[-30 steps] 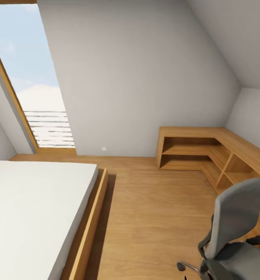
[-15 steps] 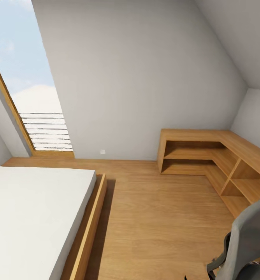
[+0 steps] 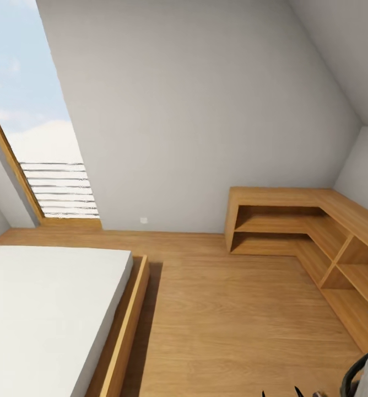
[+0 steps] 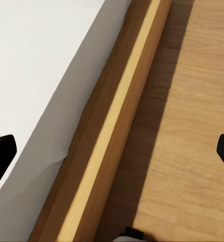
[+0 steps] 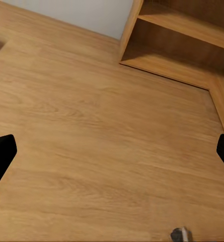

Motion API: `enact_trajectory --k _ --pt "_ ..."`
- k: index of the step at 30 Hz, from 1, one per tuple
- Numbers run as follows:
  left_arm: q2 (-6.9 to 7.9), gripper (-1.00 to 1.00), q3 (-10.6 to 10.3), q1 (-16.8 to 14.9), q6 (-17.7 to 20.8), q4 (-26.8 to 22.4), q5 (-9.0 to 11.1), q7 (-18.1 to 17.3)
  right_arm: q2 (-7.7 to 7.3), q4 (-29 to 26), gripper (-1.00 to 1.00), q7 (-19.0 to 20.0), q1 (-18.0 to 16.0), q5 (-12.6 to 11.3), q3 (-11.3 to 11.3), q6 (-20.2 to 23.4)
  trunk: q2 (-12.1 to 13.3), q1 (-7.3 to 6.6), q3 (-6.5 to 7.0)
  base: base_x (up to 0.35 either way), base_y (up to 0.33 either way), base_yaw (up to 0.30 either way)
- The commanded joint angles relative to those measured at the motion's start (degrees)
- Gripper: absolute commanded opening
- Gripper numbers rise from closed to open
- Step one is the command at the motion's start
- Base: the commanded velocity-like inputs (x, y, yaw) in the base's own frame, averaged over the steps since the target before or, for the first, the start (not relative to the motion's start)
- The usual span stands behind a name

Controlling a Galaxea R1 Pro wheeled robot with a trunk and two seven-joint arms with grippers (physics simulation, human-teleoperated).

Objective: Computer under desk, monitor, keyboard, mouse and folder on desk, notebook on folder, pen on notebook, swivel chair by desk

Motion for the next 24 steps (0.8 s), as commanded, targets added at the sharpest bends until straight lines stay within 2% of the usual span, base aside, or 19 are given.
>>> enact_trajectory --k 1,24 --pt "-0.01 1.0 -0.5 0.0 -0.1 0.0 0.2 0.3 -0.03 0.1 1.0 -0.5 -0.1 0.6 -0.1 -0.1 -0.1 0.06 -0.12 0.321 0.0 0.0" --pt "-0.01 1.0 -0.5 0.0 0.1 0.0 0.2 0.3 -0.12 0.1 1.0 -0.4 -0.1 0.6 -0.1 -0.1 -0.1 0.06 -0.12 0.321 0.0 0.0"
